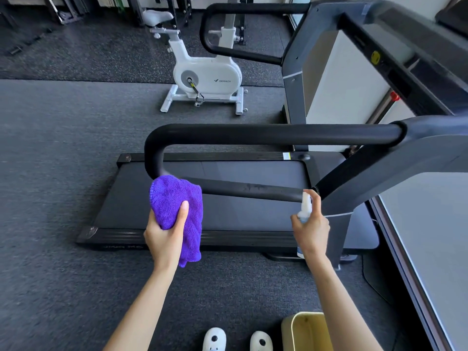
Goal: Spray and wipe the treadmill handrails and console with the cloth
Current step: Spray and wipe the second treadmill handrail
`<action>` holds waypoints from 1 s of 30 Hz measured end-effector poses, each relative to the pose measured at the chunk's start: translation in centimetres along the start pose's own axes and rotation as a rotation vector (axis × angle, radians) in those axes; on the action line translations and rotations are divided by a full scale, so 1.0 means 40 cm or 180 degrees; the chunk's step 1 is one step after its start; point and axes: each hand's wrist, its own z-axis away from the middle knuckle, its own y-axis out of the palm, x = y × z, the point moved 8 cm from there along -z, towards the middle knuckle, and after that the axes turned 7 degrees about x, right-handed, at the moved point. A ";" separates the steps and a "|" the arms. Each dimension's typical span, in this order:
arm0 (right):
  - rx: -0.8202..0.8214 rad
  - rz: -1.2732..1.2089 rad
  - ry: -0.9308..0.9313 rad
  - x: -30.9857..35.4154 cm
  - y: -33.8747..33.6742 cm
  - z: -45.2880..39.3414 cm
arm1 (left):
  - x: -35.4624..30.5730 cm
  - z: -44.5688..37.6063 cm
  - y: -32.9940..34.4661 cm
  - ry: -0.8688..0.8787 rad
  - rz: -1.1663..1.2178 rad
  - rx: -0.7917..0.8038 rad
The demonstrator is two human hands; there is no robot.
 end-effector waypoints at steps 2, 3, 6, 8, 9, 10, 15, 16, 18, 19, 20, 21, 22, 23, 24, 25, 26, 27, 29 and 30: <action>0.0035 -0.0071 -0.0075 0.007 -0.002 0.001 | -0.016 0.000 0.012 0.0072 -0.0142 0.0046; 0.0056 -0.0104 -0.0126 0.010 -0.004 0.004 | -0.030 -0.003 0.021 0.0140 -0.0222 0.0063; 0.0117 -0.0163 -0.0199 0.013 -0.014 0.008 | -0.090 -0.021 0.063 0.0484 -0.0511 0.0166; 0.0135 -0.0191 -0.0223 0.010 -0.027 0.008 | -0.141 -0.047 0.103 0.0905 -0.0960 0.0253; 0.0125 -0.0200 -0.0241 0.009 -0.036 0.007 | -0.165 -0.062 0.132 0.1157 -0.1284 0.0304; 0.0103 -0.0203 -0.0257 0.007 -0.045 0.007 | -0.184 -0.076 0.167 0.1407 -0.1627 0.0385; -0.0026 -0.0210 -0.0236 -0.019 -0.082 0.009 | -0.124 -0.112 0.378 0.1690 -0.3289 0.1038; -0.0053 -0.0201 -0.0240 -0.026 -0.089 0.012 | -0.109 -0.114 0.404 0.1670 -0.3511 0.1047; -0.0063 -0.0169 -0.0252 -0.040 -0.097 0.017 | -0.099 -0.121 0.447 0.1685 -0.3604 0.1095; -0.0059 -0.0176 -0.0233 -0.047 -0.100 0.019 | -0.100 -0.121 0.469 0.1743 -0.3598 0.1127; -0.0055 -0.0201 -0.0209 -0.054 -0.102 0.021 | -0.101 -0.118 0.493 0.1806 -0.3639 0.1159; -0.0049 -0.0224 -0.0190 -0.059 -0.102 0.023 | -0.100 -0.113 0.517 0.1837 -0.3734 0.1193; -0.0044 -0.0236 -0.0180 -0.061 -0.101 0.024 | -0.097 -0.105 0.543 0.1813 -0.3858 0.1232; -0.0044 -0.0240 -0.0180 -0.060 -0.101 0.025 | -0.093 -0.096 0.571 0.1741 -0.3981 0.1281; -0.0042 -0.0244 -0.0194 -0.057 -0.100 0.026 | -0.089 -0.085 0.603 0.1653 -0.4067 0.1355; -0.0029 -0.0251 -0.0219 -0.052 -0.098 0.025 | -0.085 -0.070 0.638 0.1581 -0.4099 0.1458; -0.0007 -0.0254 -0.0243 -0.046 -0.095 0.024 | -0.084 -0.051 0.674 0.1531 -0.4098 0.1573; 0.0014 -0.0250 -0.0269 -0.037 -0.093 0.023 | -0.086 -0.031 0.704 0.1507 -0.4061 0.1681; 0.0058 -0.0230 -0.0346 -0.017 -0.087 0.017 | -0.088 0.003 0.744 0.1632 -0.4054 0.1881; 0.0087 -0.0231 -0.0391 -0.006 -0.083 0.013 | -0.087 0.010 0.745 0.1787 -0.4112 0.1978</action>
